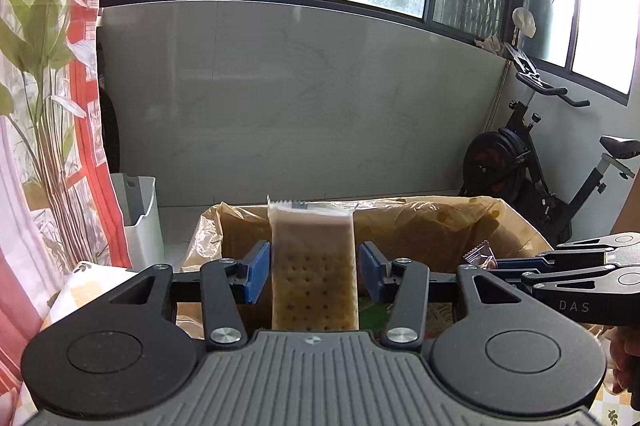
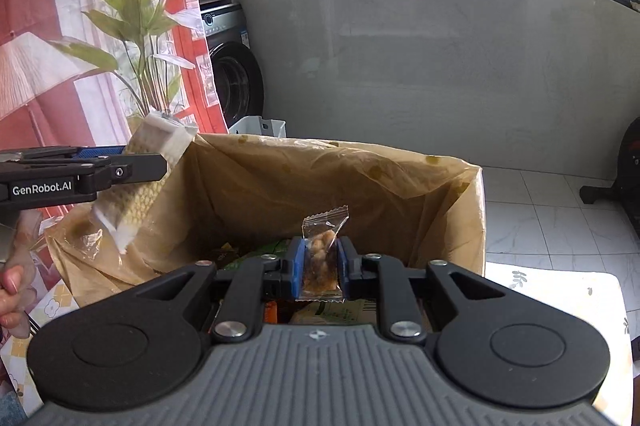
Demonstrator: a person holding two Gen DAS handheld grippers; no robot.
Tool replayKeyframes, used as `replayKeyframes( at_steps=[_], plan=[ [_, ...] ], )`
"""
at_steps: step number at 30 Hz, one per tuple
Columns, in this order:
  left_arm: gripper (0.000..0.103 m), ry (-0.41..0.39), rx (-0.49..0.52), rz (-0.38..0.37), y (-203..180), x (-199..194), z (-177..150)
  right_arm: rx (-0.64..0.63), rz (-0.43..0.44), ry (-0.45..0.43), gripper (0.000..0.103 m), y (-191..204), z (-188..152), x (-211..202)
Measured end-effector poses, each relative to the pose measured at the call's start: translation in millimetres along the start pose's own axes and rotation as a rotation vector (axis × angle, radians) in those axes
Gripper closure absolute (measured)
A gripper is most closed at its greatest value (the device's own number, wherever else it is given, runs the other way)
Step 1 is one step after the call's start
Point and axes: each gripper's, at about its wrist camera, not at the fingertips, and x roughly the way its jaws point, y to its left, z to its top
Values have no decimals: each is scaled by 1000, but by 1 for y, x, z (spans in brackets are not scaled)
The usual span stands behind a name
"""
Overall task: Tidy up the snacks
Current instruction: 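Carry both packets over the box and lower them inside, then open both tools to release the packets into the box, then withdraw both tools from the box and move down to the remaining packets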
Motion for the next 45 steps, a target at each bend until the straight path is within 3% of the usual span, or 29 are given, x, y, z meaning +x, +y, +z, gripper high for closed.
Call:
replayKeyframes(
  at_steps=[2,4,12,23,31,45],
  plan=[
    [30,-1,-5,15,1,0,-2,24,-3,4,69,-4,-2,2],
    [25,-10,-12,21,5,-5,-4,39,6,-7,56,-7,-2,1],
    [16,-42,-35,44,21,-34,-6,44,33,-53,32,-4,-6,-25],
    [16,-86,-27,59,31,-93,-25,31,19,-100,24,14,-28,-65],
    [16,-71,-76,77,47,-125,-59,13,73,-145,23,27,-53,-91],
    [16,-17,-170,113,72,-144,-117,-62,101,-160,23,44,-99,-109]
  ],
)
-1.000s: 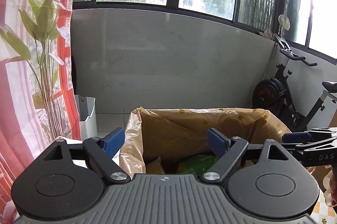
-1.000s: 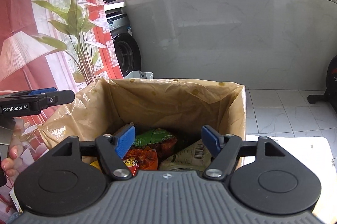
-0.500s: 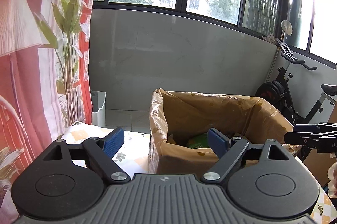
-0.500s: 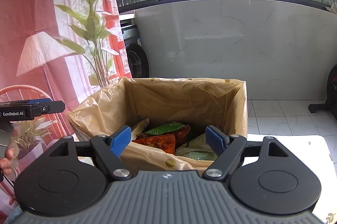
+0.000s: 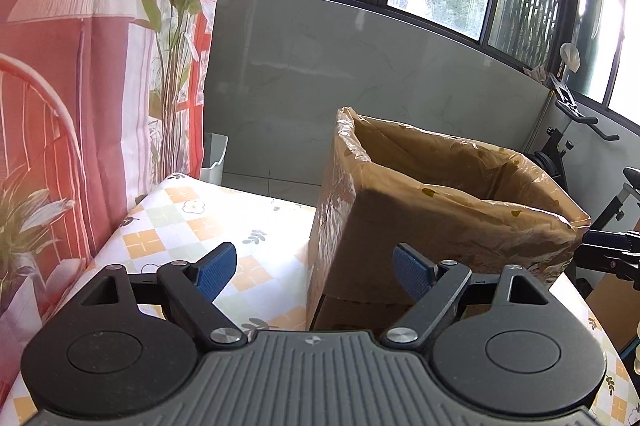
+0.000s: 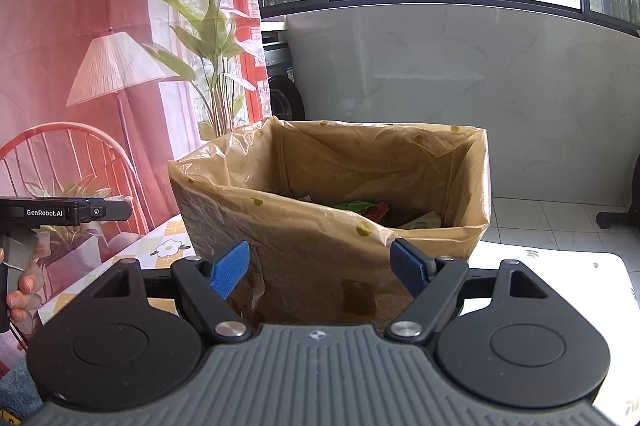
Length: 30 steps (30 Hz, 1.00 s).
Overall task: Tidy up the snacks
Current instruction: 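Withdraw both tools from the box and move down to the remaining packets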
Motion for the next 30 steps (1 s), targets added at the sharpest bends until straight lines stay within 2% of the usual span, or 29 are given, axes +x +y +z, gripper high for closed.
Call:
replayKeyframes(
  at_steps=[5,12,20,24,30],
  plan=[
    [17,20,-16,13,5,2,-16,-24,3,9,23,-2,-19,-1],
    [18,44,-20,37,3,3,-36,-69,-64,26,23,-12,-50,5],
    [18,76,-20,45,1,10,-48,37,-72,92,25,-41,-93,9],
    [19,105,-22,37,-1,13,-58,62,-81,135,30,-49,-110,17],
    [20,125,-22,41,-1,15,-70,62,-90,192,46,-53,-134,36]
  ],
)
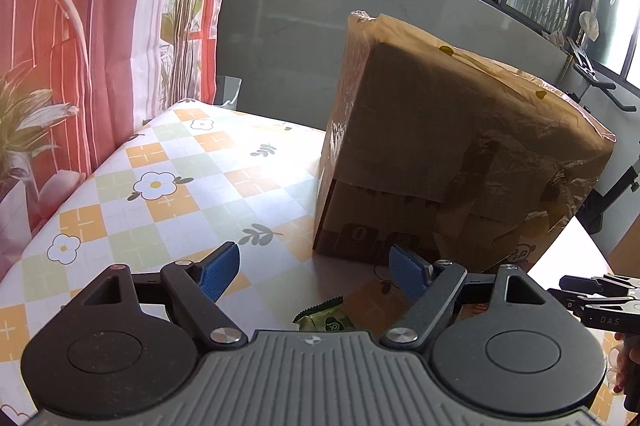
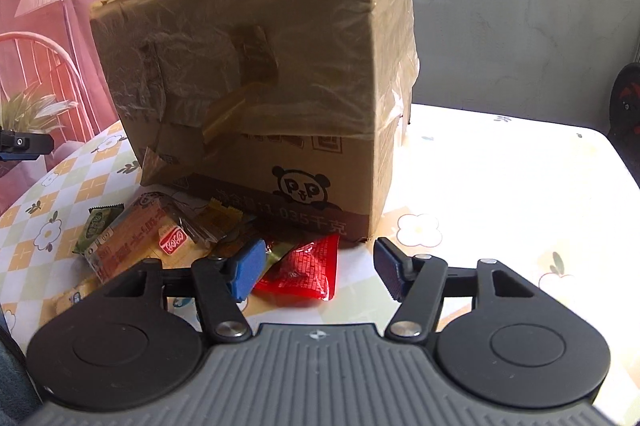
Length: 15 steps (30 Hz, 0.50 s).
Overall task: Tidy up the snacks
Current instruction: 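Withdraw both tools from the box and move down to the remaining packets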
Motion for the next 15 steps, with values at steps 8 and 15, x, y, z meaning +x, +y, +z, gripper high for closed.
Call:
replayKeyframes(
  at_steps=[8,15],
  plan=[
    [20,-4,-24,24,2,1,-6,57,1,17,46,-5,-6,31],
    [20,2,-17,26,1,3,-12,14,-5,29,46,-1,-9,46]
  ],
)
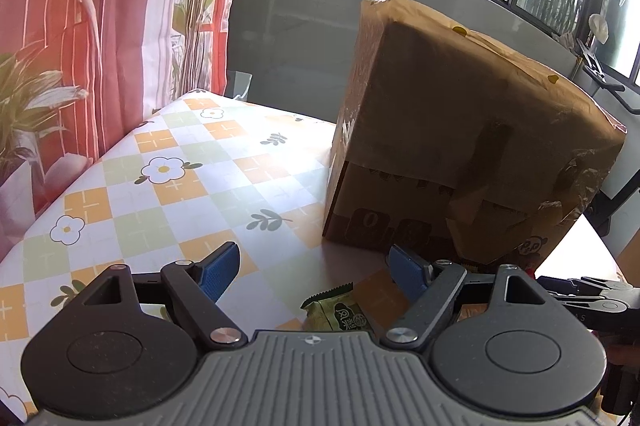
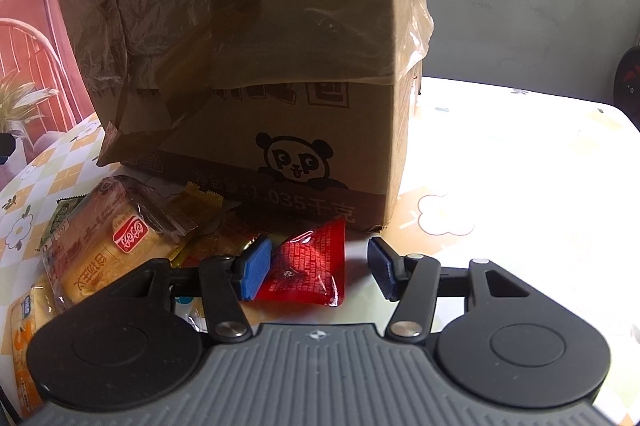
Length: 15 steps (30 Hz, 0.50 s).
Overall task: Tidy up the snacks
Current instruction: 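Withdraw both tools from the box and move down to the remaining packets, then grasp the green biscuit packet with the left tool while the right tool grasps the red packet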
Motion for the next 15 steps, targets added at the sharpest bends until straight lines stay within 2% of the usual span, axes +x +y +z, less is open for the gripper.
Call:
replayKeyframes(
  at_steps=[12,15],
  plan=[
    [20,43,43,-16,-12,7,-14,-94,-59,-29,47,14,-9,0],
    [20,48,49,-18,-14,7,-17,-114,-46,-32,57,17,-11,-2]
  ],
)
